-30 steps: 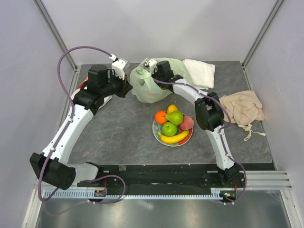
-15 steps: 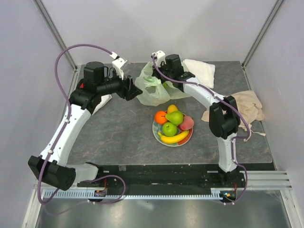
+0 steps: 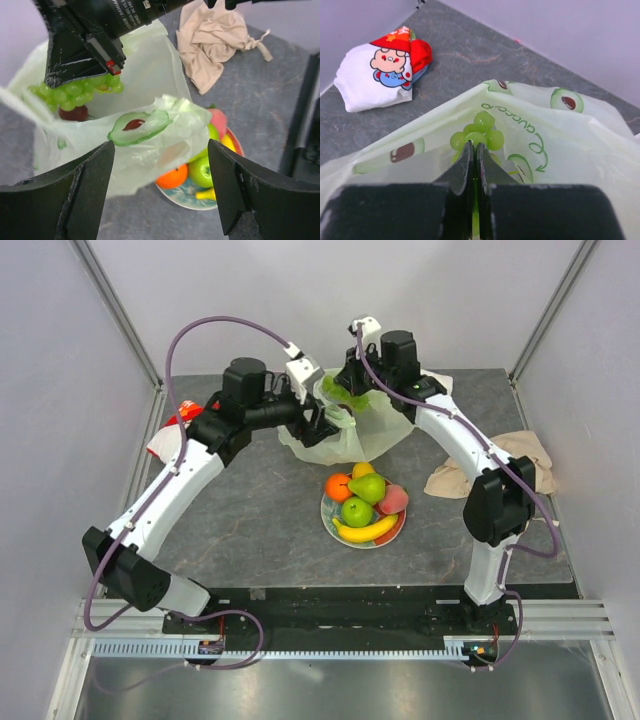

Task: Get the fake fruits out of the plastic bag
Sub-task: Take out the fake fruit from the plastic bag.

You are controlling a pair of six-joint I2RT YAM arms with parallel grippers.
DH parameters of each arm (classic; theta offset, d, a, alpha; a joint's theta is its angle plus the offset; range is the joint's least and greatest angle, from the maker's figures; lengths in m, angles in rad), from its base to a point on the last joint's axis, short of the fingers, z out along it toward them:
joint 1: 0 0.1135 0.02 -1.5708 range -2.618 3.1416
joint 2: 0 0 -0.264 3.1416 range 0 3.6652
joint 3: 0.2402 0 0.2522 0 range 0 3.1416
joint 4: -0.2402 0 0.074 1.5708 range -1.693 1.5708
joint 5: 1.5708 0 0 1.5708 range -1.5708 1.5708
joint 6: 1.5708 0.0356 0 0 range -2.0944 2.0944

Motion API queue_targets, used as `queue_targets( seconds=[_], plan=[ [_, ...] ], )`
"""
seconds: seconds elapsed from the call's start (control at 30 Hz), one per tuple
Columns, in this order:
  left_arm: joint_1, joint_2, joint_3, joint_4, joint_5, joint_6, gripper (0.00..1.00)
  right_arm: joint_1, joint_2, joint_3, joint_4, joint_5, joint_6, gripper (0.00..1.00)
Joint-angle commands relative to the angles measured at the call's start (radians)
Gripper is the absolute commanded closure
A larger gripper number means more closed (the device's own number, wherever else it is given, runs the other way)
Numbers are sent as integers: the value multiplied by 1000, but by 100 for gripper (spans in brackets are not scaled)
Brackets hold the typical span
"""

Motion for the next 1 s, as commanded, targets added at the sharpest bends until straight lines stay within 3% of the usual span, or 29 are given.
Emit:
queue_targets(
  seconds=[0.0, 0.1, 0.27, 0.37, 0.43, 0.47, 0.67, 0.87, 0.97],
  plan=[
    [-92, 25, 57, 93, -210, 208, 17, -8, -75, 45, 7, -32, 38, 100],
    [-94, 29, 48, 137, -298, 237, 17, -25, -96, 60, -10, -32, 38, 100],
    [-98, 54, 46, 130, -312, 247, 18, -66, -127, 102, -47, -28, 35, 100],
    [-98, 61, 17, 122, -326, 306, 39, -97, -157, 128, -57, -35, 45, 100],
    [-98, 58, -6, 122, -330, 353, 70, -119, -173, 146, -62, -41, 58, 100],
    [-98, 51, -23, 122, -335, 360, 98, -123, -190, 152, -62, -48, 61, 100],
    [-82, 48, -37, 122, -387, 293, 98, -154, -326, 104, -93, -173, 10, 100],
    [-58, 86, -17, 114, -392, 239, 98, -157, -531, -94, -79, -328, 18, 100],
    [-52, 98, -8, 114, -399, 206, 98, -159, -610, -177, -152, -371, -34, 100]
  ],
)
